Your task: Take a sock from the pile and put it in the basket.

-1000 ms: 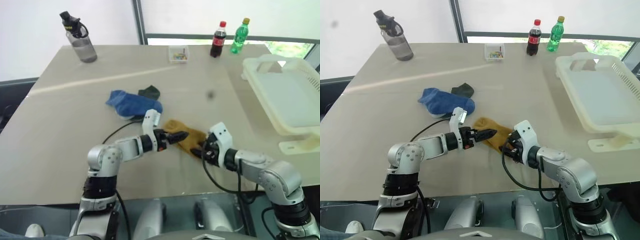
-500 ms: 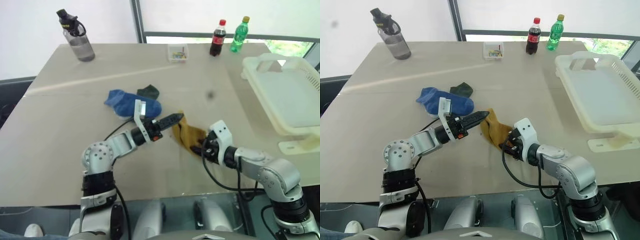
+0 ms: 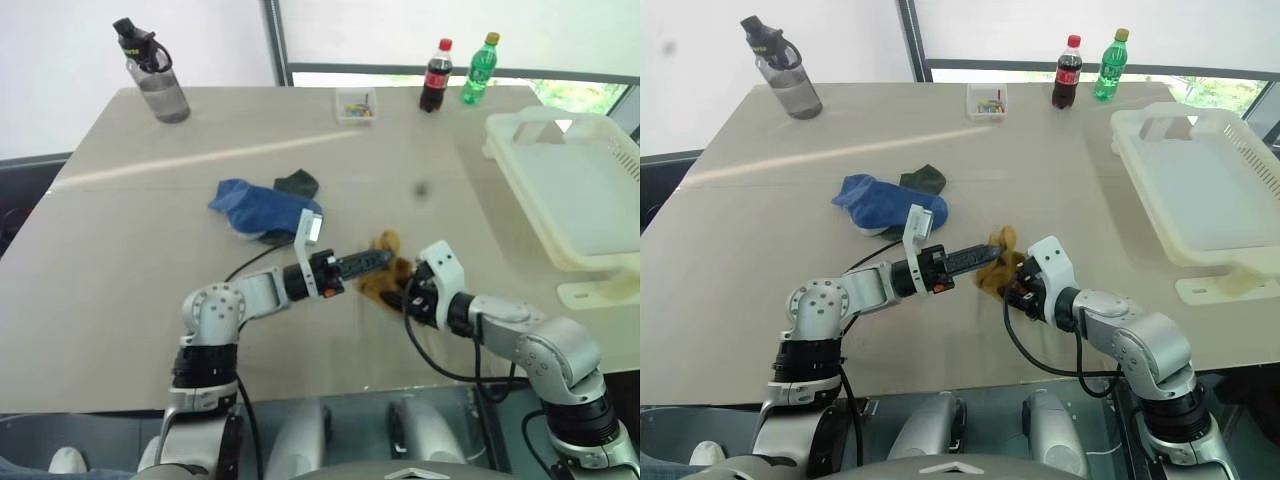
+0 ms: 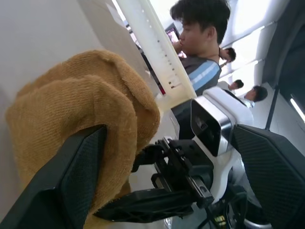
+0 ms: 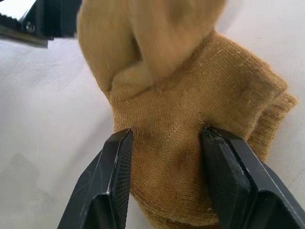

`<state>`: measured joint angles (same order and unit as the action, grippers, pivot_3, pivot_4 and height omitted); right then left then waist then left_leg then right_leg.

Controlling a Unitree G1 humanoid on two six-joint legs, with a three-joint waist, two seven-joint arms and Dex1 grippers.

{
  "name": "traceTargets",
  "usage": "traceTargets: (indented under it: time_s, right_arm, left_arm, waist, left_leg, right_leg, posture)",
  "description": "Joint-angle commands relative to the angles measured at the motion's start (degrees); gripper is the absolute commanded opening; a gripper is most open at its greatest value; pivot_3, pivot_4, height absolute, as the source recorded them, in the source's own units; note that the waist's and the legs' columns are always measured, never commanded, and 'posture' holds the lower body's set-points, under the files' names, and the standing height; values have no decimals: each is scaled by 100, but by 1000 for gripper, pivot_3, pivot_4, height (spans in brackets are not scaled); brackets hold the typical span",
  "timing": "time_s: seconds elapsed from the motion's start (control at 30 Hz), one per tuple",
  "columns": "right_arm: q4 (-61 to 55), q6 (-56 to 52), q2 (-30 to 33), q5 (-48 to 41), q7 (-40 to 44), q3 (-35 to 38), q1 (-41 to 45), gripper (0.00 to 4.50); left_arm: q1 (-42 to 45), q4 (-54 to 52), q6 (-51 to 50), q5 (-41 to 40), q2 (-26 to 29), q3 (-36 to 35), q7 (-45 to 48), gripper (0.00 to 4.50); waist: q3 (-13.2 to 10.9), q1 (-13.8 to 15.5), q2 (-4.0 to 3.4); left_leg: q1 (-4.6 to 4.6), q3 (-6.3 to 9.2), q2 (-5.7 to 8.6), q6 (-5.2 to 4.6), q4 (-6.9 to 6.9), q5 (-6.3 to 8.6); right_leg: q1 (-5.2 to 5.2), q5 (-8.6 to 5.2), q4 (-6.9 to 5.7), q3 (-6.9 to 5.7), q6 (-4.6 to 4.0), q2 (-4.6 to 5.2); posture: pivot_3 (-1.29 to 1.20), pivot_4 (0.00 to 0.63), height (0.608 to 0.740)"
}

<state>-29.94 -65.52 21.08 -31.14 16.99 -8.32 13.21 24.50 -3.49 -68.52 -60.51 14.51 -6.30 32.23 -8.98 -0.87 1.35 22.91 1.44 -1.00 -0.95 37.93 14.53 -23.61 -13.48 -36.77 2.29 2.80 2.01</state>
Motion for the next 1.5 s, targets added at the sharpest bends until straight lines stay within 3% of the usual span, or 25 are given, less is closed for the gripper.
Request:
traceTargets:
  time_s: [0.03, 0.37, 0.73, 0.9, 1.2, 1.5]
  right_arm:
    - [94, -50, 120, 183, -77, -20, -122, 2390]
    - [-254, 114, 190, -121, 211, 301, -201, 2390]
    - [-505, 220, 944, -496, 705, 1311, -592, 2390]
    - [-196, 95, 435, -858, 409, 1931, -320, 4369]
    - [449, 94, -467, -993, -110, 1875, 266, 4440]
    - [873, 130, -846, -1241, -69, 1863, 675, 4440]
  left_arm:
    - [1, -244, -125, -99, 131, 149, 275, 4485]
    - [71, 139, 213, 581, 173, 585, 484, 4485]
    - [170, 442, 484, 906, -45, 662, 738, 4485]
    - [119, 403, 469, 784, -111, 570, 916, 4500]
    - [-62, 334, 358, 556, -7, 458, 1300, 4500]
    - [-138, 268, 334, 570, 26, 498, 1380, 4500]
  waist:
    - [-1, 1, -1]
    - [-10, 14, -2]
    - [-30, 20, -11]
    - [-49, 8, -10]
    - [-74, 4, -29]
    - [-78, -4, -35]
  left_leg:
    - [0, 0, 0, 0, 0, 0]
    - [4, 1, 3, 0, -11, 0]
    - [8, 2, 12, 0, -49, 0]
    - [8, 0, 13, 0, -51, 0]
    - [13, -2, 10, 0, -58, -1]
    - [12, -4, 10, 0, -57, -1]
  right_leg:
    - [0, 0, 0, 0, 0, 0]
    - [-3, 0, 6, 1, 0, 2]
    - [-8, 13, 31, 0, -4, 6]
    - [-8, 20, 34, 0, 9, 6]
    - [-18, 27, 32, 2, 2, 2]
    - [-20, 28, 26, 3, 0, 2]
  posture:
    - [0, 150, 740]
    - [0, 150, 740]
    - [0, 150, 740]
    - [0, 150, 740]
    - [0, 150, 740]
    - [0, 150, 740]
